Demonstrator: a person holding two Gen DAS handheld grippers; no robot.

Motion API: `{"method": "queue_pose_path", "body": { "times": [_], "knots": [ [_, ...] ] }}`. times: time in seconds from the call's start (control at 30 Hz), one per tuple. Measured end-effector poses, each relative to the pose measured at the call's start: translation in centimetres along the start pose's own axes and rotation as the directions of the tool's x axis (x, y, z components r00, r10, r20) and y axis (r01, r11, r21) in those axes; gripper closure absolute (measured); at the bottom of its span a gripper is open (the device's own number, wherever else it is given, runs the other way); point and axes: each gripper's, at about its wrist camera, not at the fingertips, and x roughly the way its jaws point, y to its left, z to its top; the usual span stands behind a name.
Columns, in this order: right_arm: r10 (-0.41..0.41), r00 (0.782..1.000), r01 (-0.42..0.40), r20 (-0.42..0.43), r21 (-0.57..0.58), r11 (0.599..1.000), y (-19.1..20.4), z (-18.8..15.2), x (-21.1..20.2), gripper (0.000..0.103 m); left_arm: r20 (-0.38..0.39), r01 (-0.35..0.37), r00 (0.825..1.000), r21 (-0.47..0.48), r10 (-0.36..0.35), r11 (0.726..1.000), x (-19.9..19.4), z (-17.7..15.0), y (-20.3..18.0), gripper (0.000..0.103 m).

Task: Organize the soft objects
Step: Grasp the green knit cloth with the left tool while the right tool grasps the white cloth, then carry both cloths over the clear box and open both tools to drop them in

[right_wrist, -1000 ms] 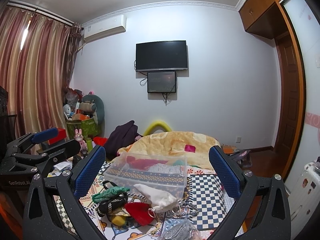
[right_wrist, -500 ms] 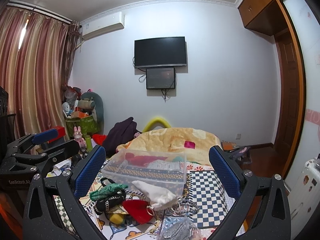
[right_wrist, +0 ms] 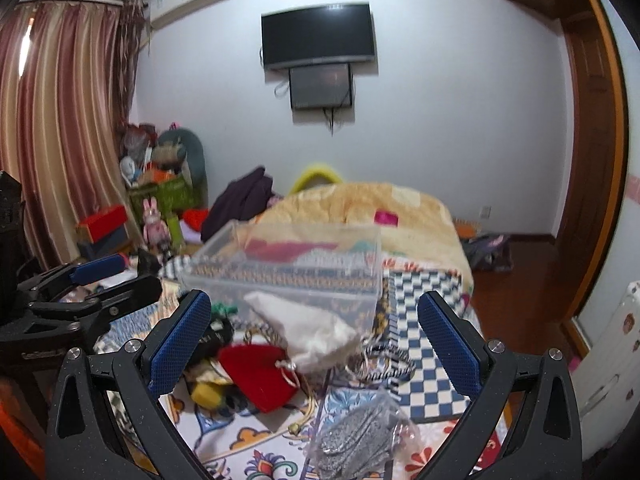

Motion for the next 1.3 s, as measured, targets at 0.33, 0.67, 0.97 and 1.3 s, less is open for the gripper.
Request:
{"method": "queue_pose_path", "body": {
  "times": [0.33, 0.67, 0.97, 1.3],
  "knots": [
    [0.015, 0.989, -0.011, -0.15, 0.031, 0.999, -1.1, -2.0, 3.8, 0.004, -0.115, -0.002, 0.993, -0.075, -0.007, 0.997, 4.3, -2.5, 2.1, 0.017],
    [0.023, 0.962, -0.008, -0.271, 0.056, 0.998, -1.0, -2.4, 7.6, 0.036, -0.138, 0.022, 0.99, -0.118, -0.038, 0.993, 5.8, -3.1, 2.8, 0.041],
    [0.054, 0.959, -0.037, -0.278, 0.067, 0.997, -0.8, -2.2, 7.7, 0.076, -0.139, 0.035, 0.989, -0.093, -0.048, 0.995, 6.0, -2.7, 2.3, 0.07],
    [0.057, 0.98, -0.046, -0.191, 0.06, 0.997, -0.9, -0.3, 5.2, 0.085, -0.099, 0.028, 0.994, -0.1, -0.038, 0.995, 4.2, -1.3, 3.0, 0.086]
  ]
}}
